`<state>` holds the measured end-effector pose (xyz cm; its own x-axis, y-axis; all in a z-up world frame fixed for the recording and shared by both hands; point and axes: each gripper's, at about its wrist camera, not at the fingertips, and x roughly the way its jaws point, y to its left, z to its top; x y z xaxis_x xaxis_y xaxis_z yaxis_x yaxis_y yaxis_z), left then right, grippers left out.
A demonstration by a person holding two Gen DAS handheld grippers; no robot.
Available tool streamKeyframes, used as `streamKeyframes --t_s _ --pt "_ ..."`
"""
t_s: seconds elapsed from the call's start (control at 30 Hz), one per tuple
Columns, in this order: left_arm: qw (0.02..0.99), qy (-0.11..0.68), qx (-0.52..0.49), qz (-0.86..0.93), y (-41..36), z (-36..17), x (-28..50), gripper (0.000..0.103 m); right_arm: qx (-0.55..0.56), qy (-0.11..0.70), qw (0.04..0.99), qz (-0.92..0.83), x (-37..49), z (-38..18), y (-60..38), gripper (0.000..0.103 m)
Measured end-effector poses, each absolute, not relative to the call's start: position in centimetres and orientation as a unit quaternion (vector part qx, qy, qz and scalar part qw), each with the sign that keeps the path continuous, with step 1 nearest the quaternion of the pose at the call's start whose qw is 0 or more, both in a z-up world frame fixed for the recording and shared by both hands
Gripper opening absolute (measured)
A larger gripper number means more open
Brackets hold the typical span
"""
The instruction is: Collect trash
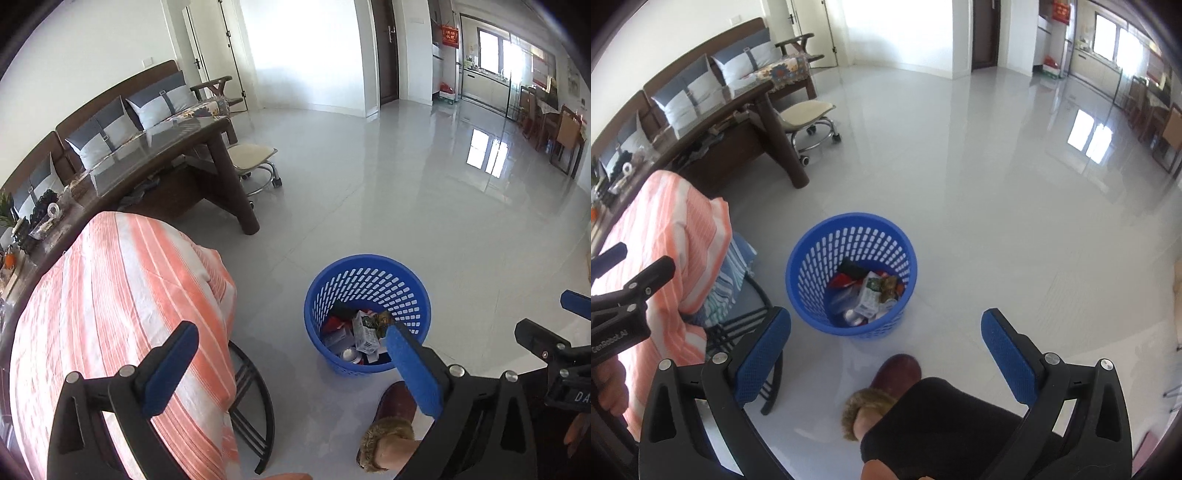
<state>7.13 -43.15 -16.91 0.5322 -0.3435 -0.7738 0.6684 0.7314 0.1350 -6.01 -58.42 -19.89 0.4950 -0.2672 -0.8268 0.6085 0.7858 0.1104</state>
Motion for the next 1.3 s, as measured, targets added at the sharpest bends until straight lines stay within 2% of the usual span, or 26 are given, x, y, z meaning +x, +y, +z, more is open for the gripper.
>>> streamKeyframes --t_s 0.3,1.3 --pt "0.825 0.421 0.192 -0.325 -42.4 -16.3 6.8 0.103 0.167 0.426 0.852 -0.255 -7.3 -17.9 -55.7 0.103" --pt "0.818 0.441 0.185 -0.321 -42.4 -17.0 7.1 0.103 0.174 0.430 0.852 -0.242 -7.6 -18.4 -54.4 0.103"
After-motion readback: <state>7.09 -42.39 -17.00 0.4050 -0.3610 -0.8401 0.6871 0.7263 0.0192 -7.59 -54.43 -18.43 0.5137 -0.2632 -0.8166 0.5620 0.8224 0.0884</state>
